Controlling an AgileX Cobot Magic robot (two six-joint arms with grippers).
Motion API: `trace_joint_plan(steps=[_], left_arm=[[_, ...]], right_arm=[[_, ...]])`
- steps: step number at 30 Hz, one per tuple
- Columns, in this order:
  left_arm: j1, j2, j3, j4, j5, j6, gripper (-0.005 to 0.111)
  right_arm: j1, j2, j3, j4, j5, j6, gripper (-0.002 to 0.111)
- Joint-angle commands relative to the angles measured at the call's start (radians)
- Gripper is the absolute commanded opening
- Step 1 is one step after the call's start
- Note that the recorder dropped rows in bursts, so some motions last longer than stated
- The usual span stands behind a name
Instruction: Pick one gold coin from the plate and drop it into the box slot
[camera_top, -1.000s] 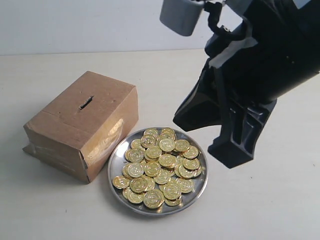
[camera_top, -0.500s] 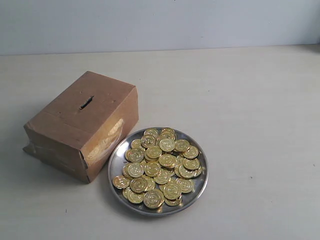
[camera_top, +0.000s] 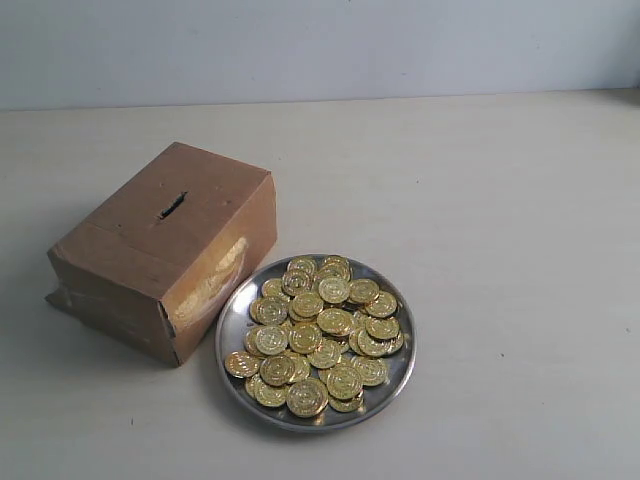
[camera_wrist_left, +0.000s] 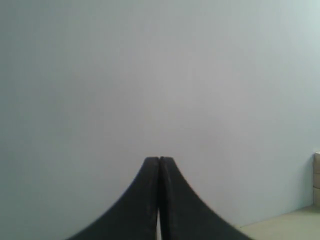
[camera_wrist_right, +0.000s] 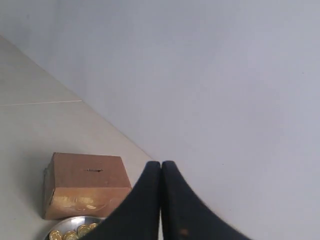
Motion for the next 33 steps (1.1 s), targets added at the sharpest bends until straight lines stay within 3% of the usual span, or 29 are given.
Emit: trace_joint_plan(steps=[1, 8, 12, 17, 23, 26, 27, 33], left_arm=[[0.039, -0.113, 0.158, -0.006, 0.001, -0.005, 0.000], [0.117, -0.257, 0.415, -0.011, -0.009, -0.005, 0.000], [0.117, -0.284, 0.540, -0.011, -0.139, -0.005, 0.000], [0.117, -0.284, 0.584, -0.002, -0.230, -0.005, 0.000], [0.117, -0.284, 0.658, -0.002, -0.483, -0.005, 0.000], [0.117, -0.284, 0.694, -0.002, -0.533, -0.005, 0.000], [0.117, -0.284, 0.717, -0.002, -0.554, -0.005, 0.000], [0.117, -0.284, 0.830, -0.001, -0.601, -0.005, 0.000]], right_arm=[[-0.028, -0.065, 0.079, -0.067, -0.008, 0.003, 0.000], [-0.087, -0.141, 0.342, -0.217, -0.011, 0.003, 0.000], [-0.087, -0.141, 0.455, -0.204, -0.009, 0.003, 0.000], [-0.087, -0.142, 0.462, -0.195, -0.005, 0.004, 0.000], [-0.087, -0.152, 0.498, -0.171, -0.117, 0.004, 0.000], [-0.087, -0.169, 0.537, -0.188, -0.293, 0.004, 0.000], [-0.087, -0.190, 0.590, -0.186, -0.480, 0.004, 0.000], [-0.087, -0.261, 0.817, -0.204, -0.991, 0.004, 0.000]])
